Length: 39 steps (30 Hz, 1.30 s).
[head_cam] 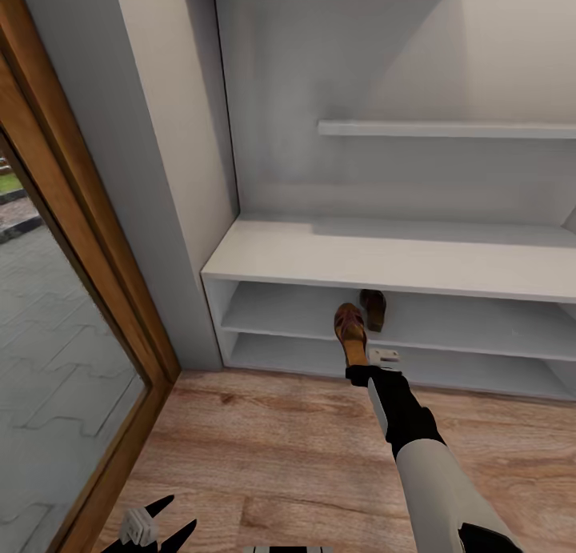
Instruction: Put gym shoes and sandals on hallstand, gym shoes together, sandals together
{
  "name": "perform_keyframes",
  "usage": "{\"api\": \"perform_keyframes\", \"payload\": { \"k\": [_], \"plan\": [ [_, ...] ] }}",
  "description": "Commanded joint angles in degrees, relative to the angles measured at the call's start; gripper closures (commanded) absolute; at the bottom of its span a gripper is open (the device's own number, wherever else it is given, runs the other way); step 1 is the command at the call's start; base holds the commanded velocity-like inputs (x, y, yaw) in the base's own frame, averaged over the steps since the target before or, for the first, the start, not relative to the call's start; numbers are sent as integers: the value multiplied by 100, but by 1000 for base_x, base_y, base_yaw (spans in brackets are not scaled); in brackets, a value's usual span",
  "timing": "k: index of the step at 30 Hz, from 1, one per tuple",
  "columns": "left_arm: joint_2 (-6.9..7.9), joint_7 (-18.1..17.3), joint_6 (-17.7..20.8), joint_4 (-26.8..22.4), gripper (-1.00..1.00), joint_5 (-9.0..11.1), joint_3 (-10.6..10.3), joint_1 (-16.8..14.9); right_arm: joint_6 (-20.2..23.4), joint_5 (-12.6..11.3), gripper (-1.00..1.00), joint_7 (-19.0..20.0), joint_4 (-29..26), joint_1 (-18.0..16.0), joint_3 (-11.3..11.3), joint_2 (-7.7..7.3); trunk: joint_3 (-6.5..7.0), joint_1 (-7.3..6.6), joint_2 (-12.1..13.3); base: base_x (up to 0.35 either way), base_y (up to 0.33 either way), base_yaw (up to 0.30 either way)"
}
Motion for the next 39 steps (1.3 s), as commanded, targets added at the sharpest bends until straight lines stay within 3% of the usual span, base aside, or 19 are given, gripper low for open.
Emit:
{"api": "perform_keyframes", "payload": {
  "k": [1,12,31,39],
  "plan": [
    [1,-22,-29,7,-100,10,6,-4,29,3,100,-16,-10,-3,-16,7,-5,-1,-2,31,6,0],
    [-3,-22,-35,7,-100,6,4,-4,27,3,100,-14,-15,-3,-16,7,-5,-1,-2,245,36,0],
    [-4,-14,-13,-18,-100,10,6,-4,29,3,100,-14,-43,-3,-25,7,-5,-1,-2,115,15,0],
    [6,-13,0,-19,-100,10,6,-4,29,3,100,-14,-57,-3,-40,7,-226,20,-13,0,0,0]
  ]
}}
